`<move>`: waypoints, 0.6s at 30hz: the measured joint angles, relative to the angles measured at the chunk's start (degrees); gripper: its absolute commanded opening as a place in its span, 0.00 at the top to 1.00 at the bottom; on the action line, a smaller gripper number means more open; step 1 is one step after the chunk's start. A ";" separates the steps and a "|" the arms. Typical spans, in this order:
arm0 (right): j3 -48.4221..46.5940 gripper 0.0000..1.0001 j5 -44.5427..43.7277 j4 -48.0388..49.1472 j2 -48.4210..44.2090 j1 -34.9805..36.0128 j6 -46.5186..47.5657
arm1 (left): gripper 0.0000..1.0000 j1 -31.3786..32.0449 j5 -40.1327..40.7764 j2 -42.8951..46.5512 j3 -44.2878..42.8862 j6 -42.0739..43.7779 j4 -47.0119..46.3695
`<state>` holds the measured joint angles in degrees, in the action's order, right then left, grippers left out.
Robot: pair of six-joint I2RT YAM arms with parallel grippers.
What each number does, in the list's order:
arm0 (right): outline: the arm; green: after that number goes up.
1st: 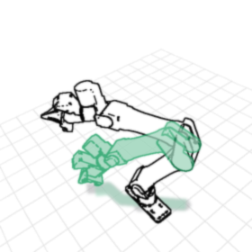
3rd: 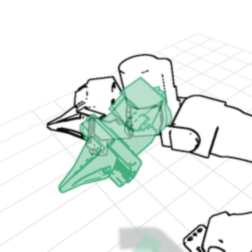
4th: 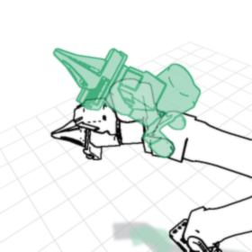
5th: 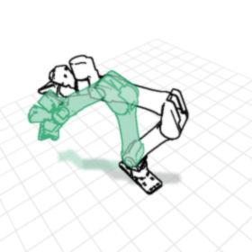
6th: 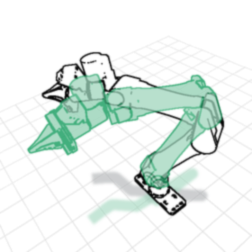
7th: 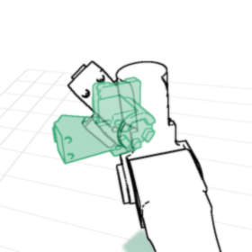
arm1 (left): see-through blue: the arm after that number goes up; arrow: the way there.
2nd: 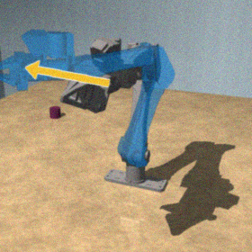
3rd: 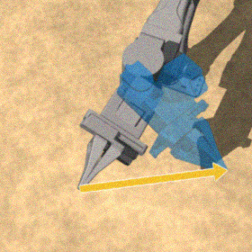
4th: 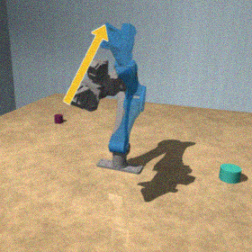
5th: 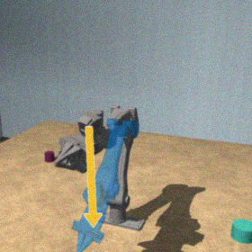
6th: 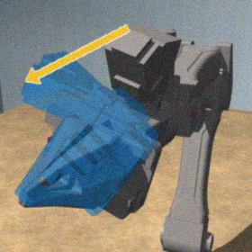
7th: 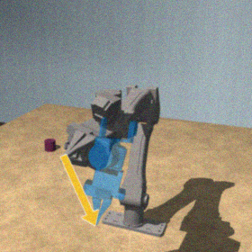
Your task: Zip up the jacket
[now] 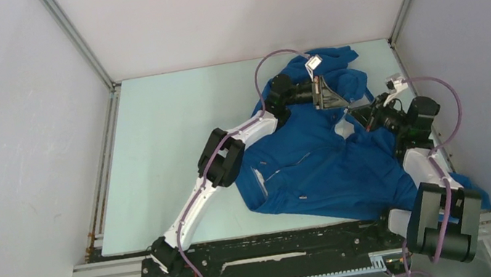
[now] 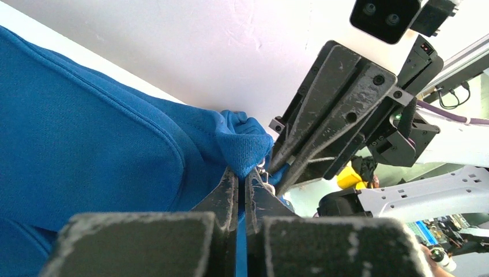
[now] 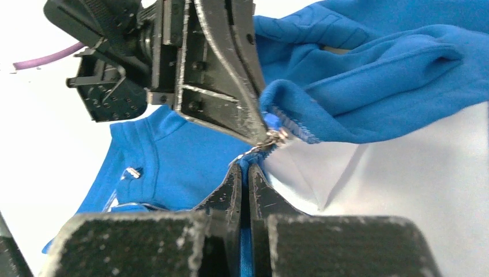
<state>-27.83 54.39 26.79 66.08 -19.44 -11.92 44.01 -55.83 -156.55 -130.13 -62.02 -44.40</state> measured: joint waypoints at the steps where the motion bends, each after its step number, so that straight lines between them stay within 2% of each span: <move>1: 0.00 1.00 0.37 0.17 0.00 0.24 -0.20 | 1.00 0.00 -0.02 0.00 0.00 0.00 0.00; 9: -0.55 1.00 0.07 -2.29 -1.86 6.43 0.02 | 1.00 0.04 -0.39 0.00 0.00 -0.79 -0.52; 18: -2.12 1.00 -6.38 -14.36 -5.95 4.04 1.62 | 1.00 0.02 -0.37 0.00 0.00 -2.64 -2.45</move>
<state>-29.95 48.01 12.43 60.14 -15.40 -10.31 44.03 -56.21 -156.55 -130.13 -64.66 -46.85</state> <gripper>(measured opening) 0.023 0.018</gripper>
